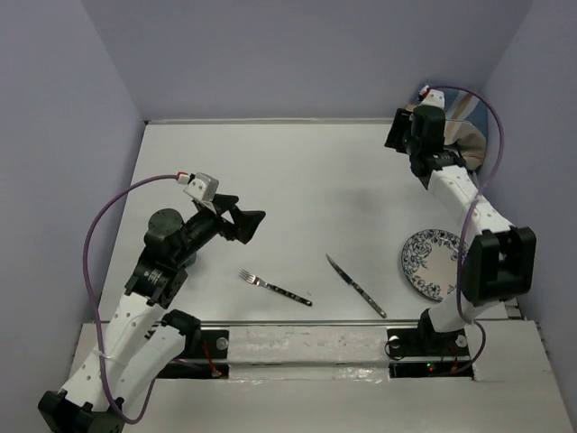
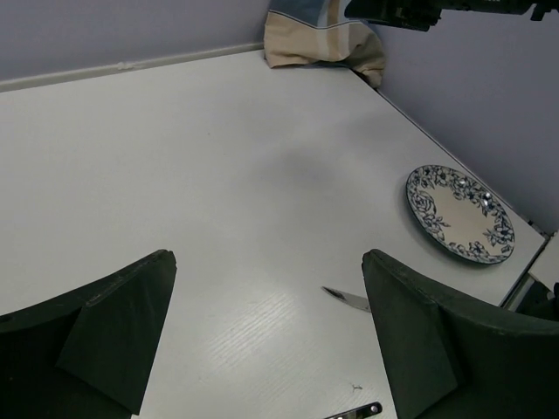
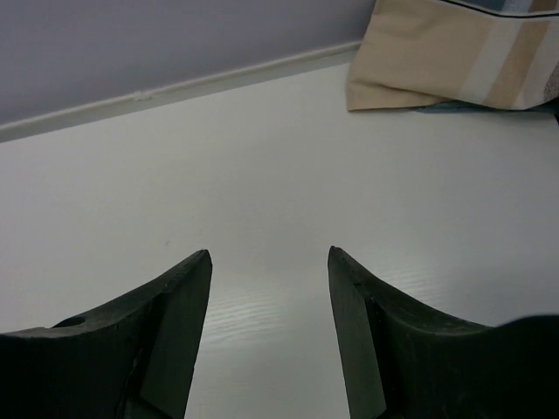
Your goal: Set the dinner table for one person
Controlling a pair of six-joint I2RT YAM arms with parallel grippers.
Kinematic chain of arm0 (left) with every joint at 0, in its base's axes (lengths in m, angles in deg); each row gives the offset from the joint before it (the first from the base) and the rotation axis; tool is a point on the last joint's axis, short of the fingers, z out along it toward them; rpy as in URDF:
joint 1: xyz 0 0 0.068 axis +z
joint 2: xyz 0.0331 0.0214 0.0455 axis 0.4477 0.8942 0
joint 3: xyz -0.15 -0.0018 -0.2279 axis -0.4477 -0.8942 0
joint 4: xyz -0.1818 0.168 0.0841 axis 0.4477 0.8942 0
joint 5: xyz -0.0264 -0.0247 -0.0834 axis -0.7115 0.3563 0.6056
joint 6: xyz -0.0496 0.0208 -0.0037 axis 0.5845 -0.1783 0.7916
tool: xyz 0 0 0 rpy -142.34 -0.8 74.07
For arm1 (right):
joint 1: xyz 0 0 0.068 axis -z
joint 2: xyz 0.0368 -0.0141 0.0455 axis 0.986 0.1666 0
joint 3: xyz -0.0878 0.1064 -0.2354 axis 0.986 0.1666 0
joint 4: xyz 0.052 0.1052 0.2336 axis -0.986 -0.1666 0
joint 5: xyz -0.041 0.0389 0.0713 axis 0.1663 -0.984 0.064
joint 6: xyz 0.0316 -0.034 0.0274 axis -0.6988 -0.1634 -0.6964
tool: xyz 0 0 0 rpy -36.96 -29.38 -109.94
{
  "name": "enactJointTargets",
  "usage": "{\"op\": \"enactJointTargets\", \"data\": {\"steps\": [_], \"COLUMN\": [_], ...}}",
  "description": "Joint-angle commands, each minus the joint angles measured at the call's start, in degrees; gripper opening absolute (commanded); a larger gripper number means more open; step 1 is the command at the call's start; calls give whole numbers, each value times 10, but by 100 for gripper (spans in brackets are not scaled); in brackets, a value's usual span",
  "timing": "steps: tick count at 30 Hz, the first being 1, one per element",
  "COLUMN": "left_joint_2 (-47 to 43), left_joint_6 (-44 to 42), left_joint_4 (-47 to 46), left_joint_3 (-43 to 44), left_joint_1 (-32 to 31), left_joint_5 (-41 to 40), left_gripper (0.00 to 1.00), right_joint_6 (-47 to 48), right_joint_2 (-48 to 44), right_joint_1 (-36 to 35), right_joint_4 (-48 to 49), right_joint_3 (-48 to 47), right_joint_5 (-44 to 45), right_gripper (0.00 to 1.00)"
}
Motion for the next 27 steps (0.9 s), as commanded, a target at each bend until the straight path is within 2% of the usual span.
{"op": "enactJointTargets", "data": {"steps": [1,6,13,19,23,27], "left_joint_2": [-3,3,9,24,30,35], "left_joint_6": [-14,-23,-25,-29,-30,-30], "left_joint_4": [-7,0,5,4,1,-2], "left_joint_3": [22,20,20,21,22,22], "left_joint_1": [12,12,12,22,29,37], "left_joint_5": [5,-12,-57,-58,-57,-53], "left_gripper": [99,99,99,99,99,99], "right_joint_6": [45,71,105,131,133,132], "right_joint_2": [102,239,385,560,639,664], "right_joint_1": [15,21,55,71,71,71], "right_joint_4": [7,4,6,-37,-51,-50], "right_joint_3": [-85,-215,-383,-580,-644,-658], "right_joint_5": [54,94,122,90,85,74], "right_gripper": [60,54,52,52,52,52]}}
